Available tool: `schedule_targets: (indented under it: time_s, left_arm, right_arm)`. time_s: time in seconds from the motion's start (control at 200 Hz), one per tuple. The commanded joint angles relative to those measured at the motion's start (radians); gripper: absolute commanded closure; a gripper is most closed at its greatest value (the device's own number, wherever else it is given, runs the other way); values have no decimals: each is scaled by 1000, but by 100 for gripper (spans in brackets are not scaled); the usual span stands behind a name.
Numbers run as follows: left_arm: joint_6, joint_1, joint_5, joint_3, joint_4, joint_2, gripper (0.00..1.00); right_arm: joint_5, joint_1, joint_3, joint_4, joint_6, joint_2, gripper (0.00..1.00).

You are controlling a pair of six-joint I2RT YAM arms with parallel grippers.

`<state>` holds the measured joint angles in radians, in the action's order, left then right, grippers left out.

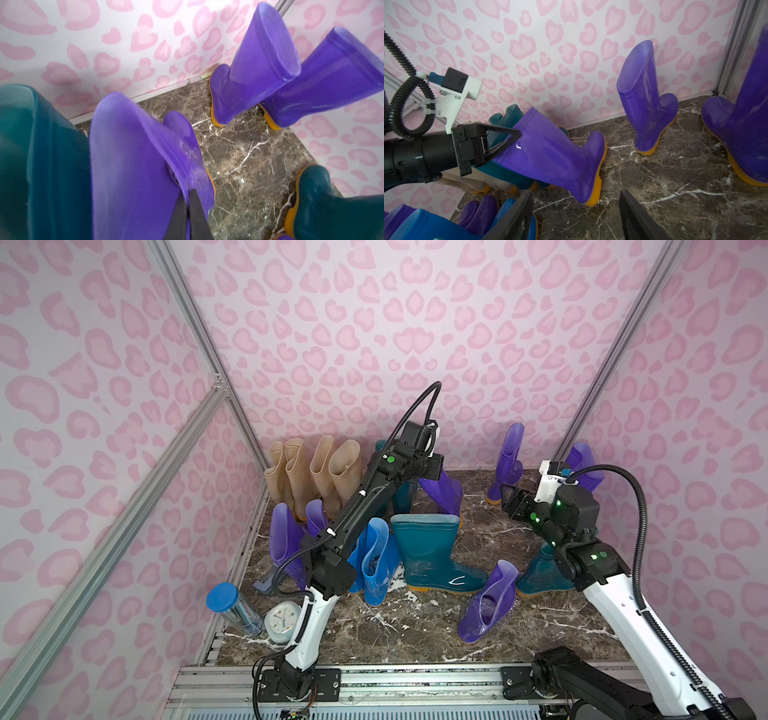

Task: Match and arrange rain boots in pairs
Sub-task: Adjust the rain boot at the center of the board.

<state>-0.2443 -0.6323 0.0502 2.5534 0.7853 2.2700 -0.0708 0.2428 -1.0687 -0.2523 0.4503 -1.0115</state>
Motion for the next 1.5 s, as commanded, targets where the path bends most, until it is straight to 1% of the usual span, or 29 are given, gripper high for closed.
schedule_targets:
  time_s: [0.0, 0.07, 0.19, 0.265, 0.375, 0.455, 0.51, 0.56, 0.685, 0.705, 0.72, 0.735, 0.77, 0.81, 0.825, 0.86, 0.905, 0.945, 1.01, 1.1, 1.185, 1.235, 1.335, 1.42, 1.495]
  left_arm:
    - [-12, 0, -39, 30, -146, 11, 98]
    - [17, 0, -41, 30, -163, 12, 98]
    - [97, 0, -6, 30, -188, 23, 98]
    - [180, 0, 49, 36, -183, 45, 98]
    - [244, -1, 164, 47, -135, 72, 98]
    - [259, -6, 188, 35, -104, 74, 98]
    - [296, -11, 216, 27, -76, 67, 98]
    - [335, -23, 216, 10, -54, 54, 98]
    - [412, -49, 160, -49, -19, 9, 98]
    - [417, -50, 153, -57, -15, 2, 94]
    - [418, -50, 150, -61, -11, -3, 89]
    - [418, -51, 149, -68, -9, -7, 82]
    - [418, -51, 149, -77, 2, -17, 72]
    - [415, -52, 151, -84, 12, -29, 51]
    - [414, -53, 150, -86, 16, -34, 46]
    - [405, -56, 148, -89, 23, -44, 38]
    - [395, -60, 154, -85, 35, -59, 24]
    - [386, -65, 170, -84, 43, -78, 17]
    - [366, -81, 198, -84, 59, -116, 14]
    - [337, -115, 220, -83, 113, -177, 14]
    - [310, -162, 224, -88, 202, -231, 14]
    - [302, -199, 232, -117, 254, -264, 15]
    - [298, -301, 220, -207, 341, -332, 15]
    - [285, -378, 191, -304, 362, -389, 14]
    - [247, -412, 258, -377, 348, -429, 13]
  right_arm:
    - [-12, -9, 15, 12, -23, 9, 32]
    - [-16, -15, 26, 16, -23, 19, 32]
    - [-32, -33, 44, 21, -24, 28, 32]
    - [-46, -43, 48, 22, -22, 29, 32]
    - [-54, -50, 51, 25, -27, 34, 32]
    - [-59, -56, 55, 22, -25, 35, 32]
    - [-69, -57, 53, 12, -19, 31, 32]
    - [-72, -57, 39, -20, -13, 20, 31]
    - [-6, -40, 4, -148, 9, 20, 24]
    - [10, -31, 5, -161, 11, 30, 23]
    - [24, -22, 5, -170, 12, 38, 23]
    - [35, -16, 6, -178, 13, 46, 22]
    - [67, 6, 8, -202, 16, 67, 21]
    - [97, 32, 3, -230, 31, 86, 21]
    - [105, 43, 1, -239, 36, 92, 21]
    - [122, 68, -4, -258, 47, 103, 21]
    - [151, 98, -11, -284, 58, 112, 21]
    - [189, 118, -18, -304, 64, 120, 21]
    - [242, 122, -23, -317, 66, 136, 21]
    - [329, 114, -43, -319, 42, 140, 22]
    - [364, 94, -67, -300, 11, 122, 22]
    - [385, 70, -86, -289, -1, 109, 22]
    - [310, -30, -114, -244, -24, 90, 22]
    - [185, -139, -123, -212, -18, 73, 21]
    - [86, -208, -124, -186, -10, 64, 21]
